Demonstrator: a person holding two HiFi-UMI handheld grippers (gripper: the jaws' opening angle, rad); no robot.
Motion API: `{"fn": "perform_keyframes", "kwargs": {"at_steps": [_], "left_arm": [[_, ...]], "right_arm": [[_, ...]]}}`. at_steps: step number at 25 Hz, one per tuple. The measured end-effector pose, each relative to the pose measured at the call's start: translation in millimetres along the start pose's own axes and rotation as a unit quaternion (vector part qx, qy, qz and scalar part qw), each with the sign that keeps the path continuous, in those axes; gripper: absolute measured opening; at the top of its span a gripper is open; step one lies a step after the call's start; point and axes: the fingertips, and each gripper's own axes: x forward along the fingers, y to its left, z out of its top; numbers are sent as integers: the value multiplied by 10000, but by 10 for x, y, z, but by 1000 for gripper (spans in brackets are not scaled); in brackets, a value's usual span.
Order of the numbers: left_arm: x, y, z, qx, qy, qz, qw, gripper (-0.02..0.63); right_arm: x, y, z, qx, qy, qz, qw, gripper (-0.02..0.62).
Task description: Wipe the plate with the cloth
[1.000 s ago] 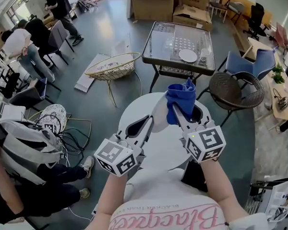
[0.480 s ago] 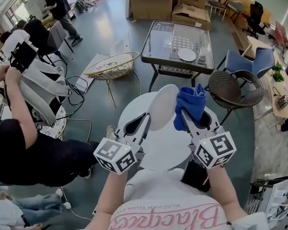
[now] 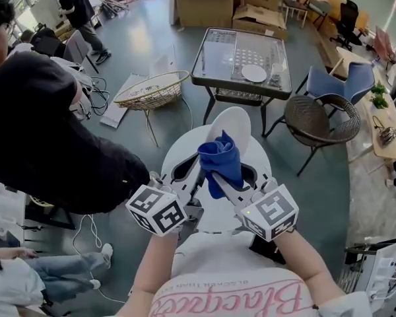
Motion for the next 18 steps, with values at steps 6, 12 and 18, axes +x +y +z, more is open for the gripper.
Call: {"fn": "perform_keyframes", "kwargs": {"at_steps": [6,12,18], "left_arm": [[-71,-1,-30,1,87,-48,10000,20],[-120,6,-100,25,158,-112,9998,20],[-151,-6,-117,148,198,-97,9996,21]], "right_arm": [[64,-131,-102,96,141,-241,9996,146],[-33,-367,-248,220,288,-683,9970,146],[-199,-649,-343,321,424,-1249,9907,146]]}}
